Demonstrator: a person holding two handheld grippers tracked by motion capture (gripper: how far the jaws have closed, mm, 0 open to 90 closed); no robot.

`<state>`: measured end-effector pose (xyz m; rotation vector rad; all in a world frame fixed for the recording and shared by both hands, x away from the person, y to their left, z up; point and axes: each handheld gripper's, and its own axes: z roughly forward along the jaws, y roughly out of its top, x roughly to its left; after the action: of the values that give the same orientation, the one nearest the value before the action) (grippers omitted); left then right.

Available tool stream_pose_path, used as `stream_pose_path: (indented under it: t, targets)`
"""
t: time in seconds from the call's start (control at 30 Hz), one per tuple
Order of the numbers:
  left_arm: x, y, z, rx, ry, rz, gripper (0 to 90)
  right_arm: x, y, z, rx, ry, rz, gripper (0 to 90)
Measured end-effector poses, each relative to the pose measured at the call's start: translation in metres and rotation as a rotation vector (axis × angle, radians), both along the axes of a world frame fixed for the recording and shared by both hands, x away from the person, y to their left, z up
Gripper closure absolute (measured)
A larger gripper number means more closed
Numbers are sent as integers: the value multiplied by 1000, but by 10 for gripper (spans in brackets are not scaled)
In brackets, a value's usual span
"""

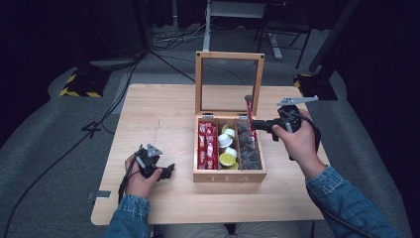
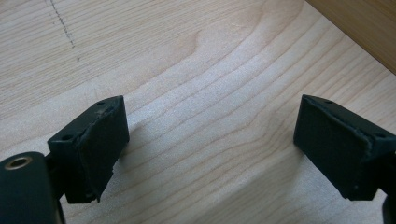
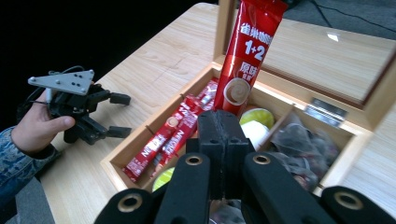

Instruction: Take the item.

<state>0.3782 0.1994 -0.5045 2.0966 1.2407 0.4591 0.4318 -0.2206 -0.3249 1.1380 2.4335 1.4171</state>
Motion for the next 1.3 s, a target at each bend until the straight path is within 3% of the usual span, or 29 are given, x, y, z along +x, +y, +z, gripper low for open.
stream_pose_path:
  t: [0.3,0.53,0.8,1.3]
  targets:
    - [0,0,0,2,-1,-2,105,4,-30,-6,2,21,-41,900]
    - [0,0,0,2,-1,-1,106,6,-45,-14,-40,9,-43,900]
    - [0,0,0,1,-1,0,106,10,-64,-24,-49,25,-69,900]
    - [0,0,0,0,-1,-1,106,23,-96,-60,-104,69,-148,900]
